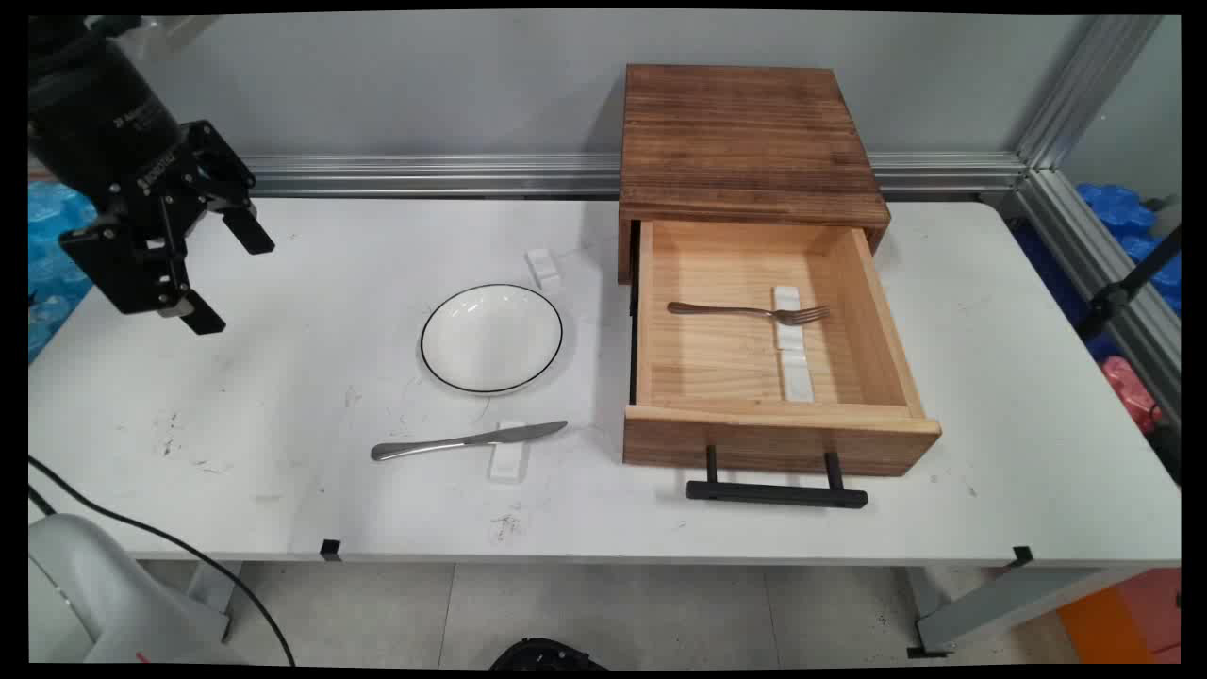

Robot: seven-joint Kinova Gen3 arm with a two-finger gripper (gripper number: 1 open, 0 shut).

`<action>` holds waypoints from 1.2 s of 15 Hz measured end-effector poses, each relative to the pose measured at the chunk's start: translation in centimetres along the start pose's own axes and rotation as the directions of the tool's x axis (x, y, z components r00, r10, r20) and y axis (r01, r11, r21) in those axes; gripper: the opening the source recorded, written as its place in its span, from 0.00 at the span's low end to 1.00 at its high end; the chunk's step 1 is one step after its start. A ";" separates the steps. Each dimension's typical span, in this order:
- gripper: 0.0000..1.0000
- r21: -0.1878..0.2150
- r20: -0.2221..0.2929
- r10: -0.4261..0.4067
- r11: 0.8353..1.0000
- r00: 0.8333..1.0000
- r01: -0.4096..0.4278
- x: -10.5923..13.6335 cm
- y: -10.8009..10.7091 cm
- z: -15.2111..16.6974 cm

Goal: Pick up the knife from the right of the white plate

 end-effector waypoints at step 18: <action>1.00 0.027 -0.025 -0.124 0.992 0.992 0.125 3.8 0.0 14.7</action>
